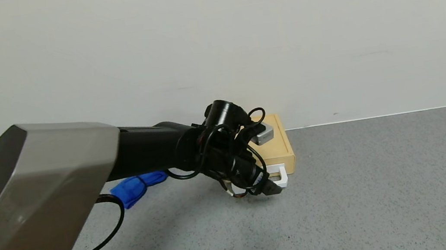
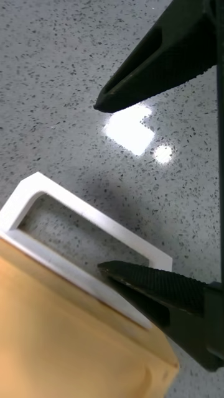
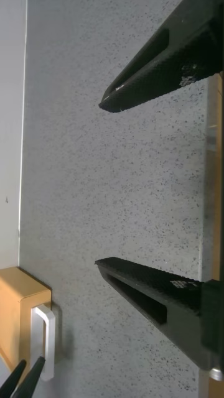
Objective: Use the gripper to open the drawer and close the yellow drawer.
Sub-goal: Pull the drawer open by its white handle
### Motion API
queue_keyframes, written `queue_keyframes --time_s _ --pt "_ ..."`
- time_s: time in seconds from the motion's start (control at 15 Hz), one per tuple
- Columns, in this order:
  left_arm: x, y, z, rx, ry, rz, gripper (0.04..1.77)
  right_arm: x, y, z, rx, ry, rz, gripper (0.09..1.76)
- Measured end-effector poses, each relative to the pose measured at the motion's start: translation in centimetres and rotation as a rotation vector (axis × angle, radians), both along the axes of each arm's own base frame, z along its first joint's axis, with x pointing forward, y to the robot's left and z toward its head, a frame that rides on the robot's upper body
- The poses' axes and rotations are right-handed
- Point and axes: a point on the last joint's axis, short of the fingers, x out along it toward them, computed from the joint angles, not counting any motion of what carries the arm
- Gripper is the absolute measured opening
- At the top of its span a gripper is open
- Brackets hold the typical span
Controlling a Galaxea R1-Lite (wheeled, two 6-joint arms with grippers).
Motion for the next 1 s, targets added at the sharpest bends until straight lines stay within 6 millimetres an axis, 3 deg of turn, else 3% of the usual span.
queue_keyframes --time_s 1.0 --pt "1.4 -1.9 -3.6 0.001 0.048 -0.03 1.72 0.0 0.0 0.0 0.0 0.0 0.0 1.71"
